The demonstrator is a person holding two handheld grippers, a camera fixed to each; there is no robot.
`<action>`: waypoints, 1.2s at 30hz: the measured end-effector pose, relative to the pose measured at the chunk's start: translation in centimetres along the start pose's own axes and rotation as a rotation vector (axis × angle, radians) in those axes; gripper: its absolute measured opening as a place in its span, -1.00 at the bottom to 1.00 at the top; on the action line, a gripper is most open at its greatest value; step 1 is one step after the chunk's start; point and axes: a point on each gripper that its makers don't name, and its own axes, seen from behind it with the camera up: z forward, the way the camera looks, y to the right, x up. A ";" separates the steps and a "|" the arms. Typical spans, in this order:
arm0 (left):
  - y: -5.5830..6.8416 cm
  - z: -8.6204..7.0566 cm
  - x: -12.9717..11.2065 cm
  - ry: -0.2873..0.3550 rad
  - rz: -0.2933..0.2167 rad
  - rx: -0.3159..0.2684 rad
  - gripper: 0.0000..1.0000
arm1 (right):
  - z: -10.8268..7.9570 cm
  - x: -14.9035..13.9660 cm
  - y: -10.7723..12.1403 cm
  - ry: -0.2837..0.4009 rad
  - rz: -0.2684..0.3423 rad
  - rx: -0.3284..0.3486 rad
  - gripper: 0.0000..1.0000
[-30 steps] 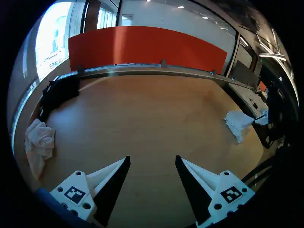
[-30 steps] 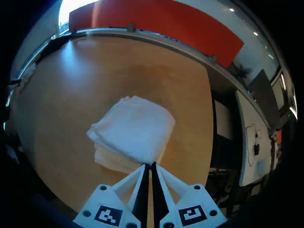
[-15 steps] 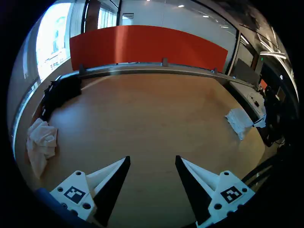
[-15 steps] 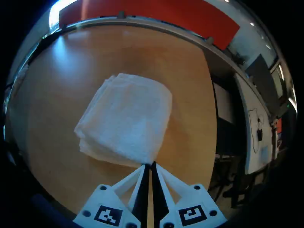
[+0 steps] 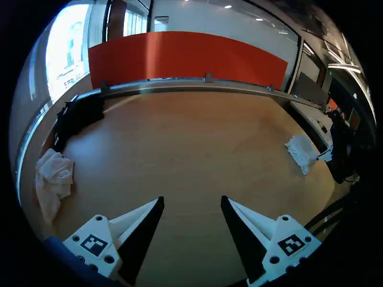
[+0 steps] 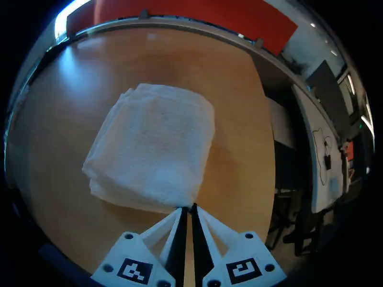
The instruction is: Fold towel
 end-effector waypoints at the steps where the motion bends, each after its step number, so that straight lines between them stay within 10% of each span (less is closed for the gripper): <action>1: 0.0 0.0 0.0 0.000 -0.001 0.001 0.75 | 0.0 0.0 0.0 0.002 0.002 -0.001 -0.85; 27: 0.1 0.1 0.4 0.011 -0.002 -0.008 0.75 | -1.8 -0.4 -0.4 0.044 -0.009 -0.018 0.74; 36: 0.0 0.1 0.6 0.019 0.001 -0.016 0.75 | -2.8 0.1 -1.1 0.070 -0.008 -0.018 0.78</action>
